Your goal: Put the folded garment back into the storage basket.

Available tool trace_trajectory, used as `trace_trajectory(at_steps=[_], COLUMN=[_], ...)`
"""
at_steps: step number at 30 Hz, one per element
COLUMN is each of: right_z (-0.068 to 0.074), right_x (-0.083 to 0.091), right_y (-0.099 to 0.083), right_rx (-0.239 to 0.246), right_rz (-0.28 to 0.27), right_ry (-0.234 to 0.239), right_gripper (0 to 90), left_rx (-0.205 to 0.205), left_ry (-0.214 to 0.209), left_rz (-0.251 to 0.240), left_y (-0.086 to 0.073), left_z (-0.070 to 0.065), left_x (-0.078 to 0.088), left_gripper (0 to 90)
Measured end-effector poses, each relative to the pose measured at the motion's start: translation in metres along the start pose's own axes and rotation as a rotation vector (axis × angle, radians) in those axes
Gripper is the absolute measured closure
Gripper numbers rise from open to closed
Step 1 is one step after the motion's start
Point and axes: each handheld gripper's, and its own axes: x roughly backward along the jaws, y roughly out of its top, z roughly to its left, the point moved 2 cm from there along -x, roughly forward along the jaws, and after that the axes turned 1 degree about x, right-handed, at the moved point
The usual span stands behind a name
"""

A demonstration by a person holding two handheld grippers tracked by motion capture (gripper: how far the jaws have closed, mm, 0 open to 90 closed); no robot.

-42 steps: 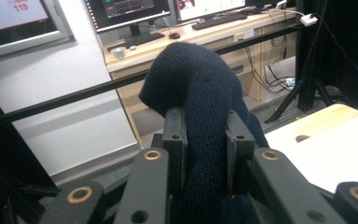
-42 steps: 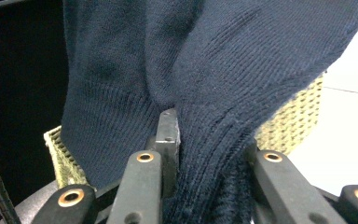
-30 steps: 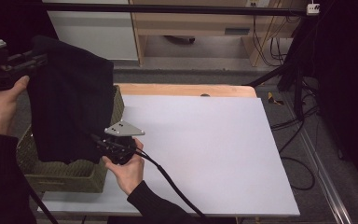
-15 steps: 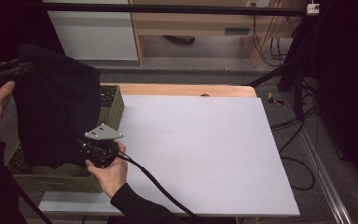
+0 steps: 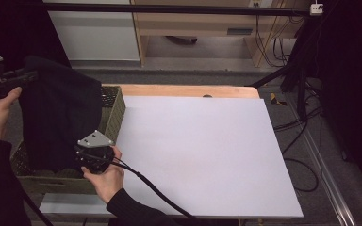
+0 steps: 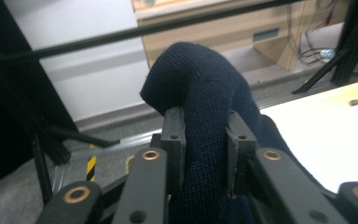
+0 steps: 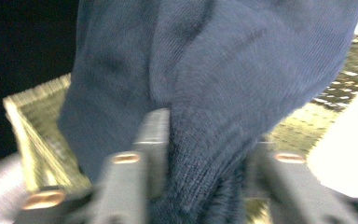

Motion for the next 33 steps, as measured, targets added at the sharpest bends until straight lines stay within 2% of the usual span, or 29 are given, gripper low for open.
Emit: trace_trajectory(at_steps=[1, 2, 3, 4, 5, 6, 7, 8, 9, 10, 12, 13, 14, 16, 18, 21, 22, 26, 27, 29, 30, 32, 33], right_z=[0.001, -0.001, -0.001, -0.009, -0.009, -0.023, -0.031, -0.031, -0.047, -0.052, -0.063, -0.063, -0.073, -0.076, -0.087, -0.093, -0.101, -0.109, -0.115, -0.118, -0.125, -0.127, -0.132], right_x=[0.004, 0.016, 0.016, 0.032, 0.032, 0.049, 0.056, 0.056, 0.068, 0.071, 0.080, 0.080, 0.087, 0.089, 0.096, 0.100, 0.104, 0.110, 0.113, 0.114, 0.117, 0.118, 0.121], right_y=[-0.002, -0.006, -0.006, -0.006, -0.006, -0.004, -0.003, -0.003, -0.003, -0.003, -0.004, -0.004, -0.008, -0.010, -0.016, -0.019, -0.021, -0.023, -0.025, -0.025, -0.027, -0.028, -0.031], right_rx=[0.053, 0.104, 0.104, 0.092, 0.092, 0.074, 0.048, 0.048, -0.002, -0.010, -0.046, -0.046, -0.048, -0.051, -0.047, -0.050, -0.057, -0.047, -0.053, -0.059, -0.061, -0.060, -0.066], right_rz=[-0.003, 0.011, 0.011, -0.032, -0.032, -0.061, -0.057, -0.057, -0.060, -0.067, -0.063, -0.063, -0.052, -0.048, -0.028, -0.010, 0.000, 0.003, 0.010, 0.019, 0.025, 0.029, 0.037], right_ry=[-0.020, -0.080, -0.080, -0.076, -0.076, -0.066, -0.046, -0.046, -0.015, -0.010, 0.025, 0.025, 0.054, 0.056, 0.085, 0.090, 0.101, 0.097, 0.110, 0.117, 0.121, 0.125, 0.119], right_gripper=[24.6, 12.1, 12.1, 11.9, 11.9, 9.7, 9.1, 9.1, 7.6, 7.1, 5.4, 5.4, 4.7, 4.6, 3.9, 4.3, 4.1, 4.0, 3.6, 3.4, 3.8, 3.4, 3.9], left_rx=[0.038, 0.100, 0.131, 0.178, 0.178, 0.184, 0.199, 0.199, 0.225, 0.225, 0.230, 0.228, 0.209, 0.204, 0.205, 0.202, 0.187, 0.186, 0.179, 0.173, 0.167, 0.167, 0.160], left_ry=[0.010, 0.015, 0.013, 0.011, 0.011, 0.013, 0.000, 0.000, -0.035, -0.035, -0.061, -0.082, -0.101, -0.112, -0.149, -0.172, -0.189, -0.218, -0.235, -0.243, -0.259, -0.266, -0.286], left_rz=[-0.016, -0.020, -0.012, 0.025, 0.025, 0.039, 0.030, 0.030, 0.035, 0.035, 0.012, 0.010, 0.010, 0.012, 0.000, 0.023, 0.031, 0.028, 0.037, 0.042, 0.047, 0.048, 0.043], left_y=[-0.009, -0.021, -0.028, -0.045, -0.045, -0.051, -0.058, -0.058, -0.061, -0.061, -0.062, -0.063, -0.064, -0.065, -0.068, -0.071, -0.073, -0.076, -0.078, -0.078, -0.080, -0.080, -0.080], left_z=[0.004, 0.008, 0.009, 0.008, 0.008, 0.006, 0.002, 0.002, -0.004, -0.004, -0.012, -0.017, -0.027, -0.031, -0.042, -0.048, -0.053, -0.062, -0.068, -0.071, -0.077, -0.080, -0.087], left_x=[-0.011, -0.022, -0.028, -0.039, -0.039, -0.041, -0.041, -0.041, -0.041, -0.041, -0.037, -0.036, -0.034, -0.033, -0.030, -0.031, -0.030, -0.028, -0.026, -0.026, -0.023, -0.022, -0.019], left_gripper=[53.3, 37.9, 37.9, 28.6, 25.2, 21.9, 17.9, 14.7, 11.9, 10.2, 8.8, 8.8, 5.7, 5.3, 3.5, 1.5, 1.5, 1.2, 0.8, 0.0, 0.0, 0.0, 0.0])
